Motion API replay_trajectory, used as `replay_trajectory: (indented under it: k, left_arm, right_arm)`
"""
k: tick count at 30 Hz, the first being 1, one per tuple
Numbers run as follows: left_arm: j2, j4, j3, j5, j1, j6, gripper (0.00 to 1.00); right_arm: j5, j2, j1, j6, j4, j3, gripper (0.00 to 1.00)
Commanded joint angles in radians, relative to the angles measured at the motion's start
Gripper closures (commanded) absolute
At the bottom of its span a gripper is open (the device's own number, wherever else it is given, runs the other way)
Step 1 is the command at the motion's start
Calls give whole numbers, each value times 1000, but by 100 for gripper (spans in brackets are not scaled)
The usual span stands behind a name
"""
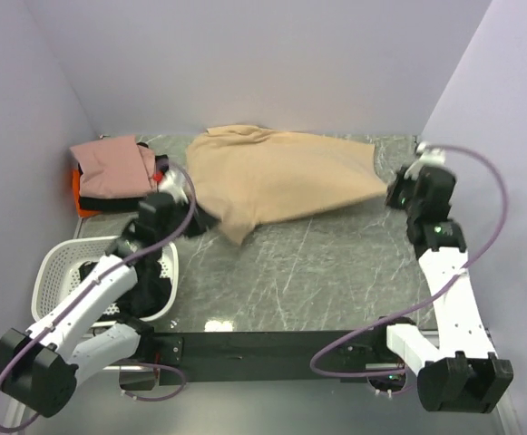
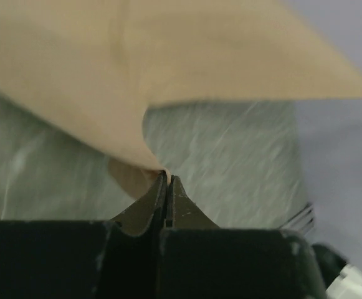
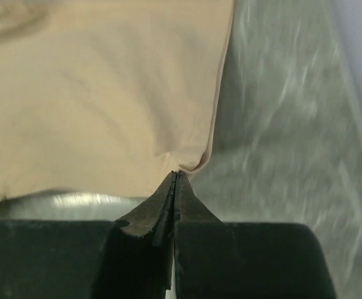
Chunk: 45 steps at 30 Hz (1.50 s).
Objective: Fold and stack the t-shirts
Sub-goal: Flatten the tshirt out
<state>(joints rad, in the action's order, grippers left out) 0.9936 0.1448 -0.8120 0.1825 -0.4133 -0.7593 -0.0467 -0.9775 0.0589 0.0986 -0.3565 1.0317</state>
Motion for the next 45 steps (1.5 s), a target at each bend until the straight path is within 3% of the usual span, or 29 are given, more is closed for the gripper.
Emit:
replay_trajectory:
  k: [1, 4, 11, 20, 23, 24, 26, 27, 28, 29, 32, 35, 37, 45]
  left_arm:
    - [-157, 82, 103, -77, -80, -77, 99]
    - [-211, 217, 145, -104, -123, -84, 99]
    - [-314, 344, 227, -51, -137, -72, 99]
    - [-319, 363, 241, 98, -159, -41, 99]
    - [-320, 361, 246, 175, -191, -23, 93]
    - [-322, 364, 244, 186, -220, -20, 86]
    - [-325, 381, 235, 199, -266, -11, 79]
    - [-329, 387, 231, 201, -281, -9, 69]
    - [-332, 398, 221, 201, -292, 0, 63]
    - [-335, 404, 217, 196, -301, 5, 58]
    - [-339, 411, 185, 140, -309, 11, 41]
    - [-303, 346, 146, 114, -309, 9, 36]
    - [-251, 311, 107, 24, -309, 8, 35]
    - [-108, 293, -87, -307, -309, -37, 36]
  right_arm:
    - [-7, 141, 1, 21, -24, -99, 100]
    - [45, 183, -2, 52, -88, -114, 100]
    - [252, 168, -2, 105, -219, -108, 100]
    - [346, 200, -4, 159, -249, -156, 100]
    - [407, 255, -4, 188, -260, -170, 100]
    - [436, 270, -2, 203, -260, -171, 100]
    - [470, 331, -2, 222, -259, -180, 95]
    - [485, 355, -2, 237, -257, -185, 87]
    - [517, 405, -4, 245, -248, -197, 67]
    - [530, 433, -4, 250, -230, -205, 61]
    - [567, 532, -2, 280, -187, -226, 50]
    - [533, 608, -4, 282, -133, -249, 48]
    - [487, 625, -2, 274, -95, -269, 47]
    - [225, 353, -10, 256, -42, -284, 48]
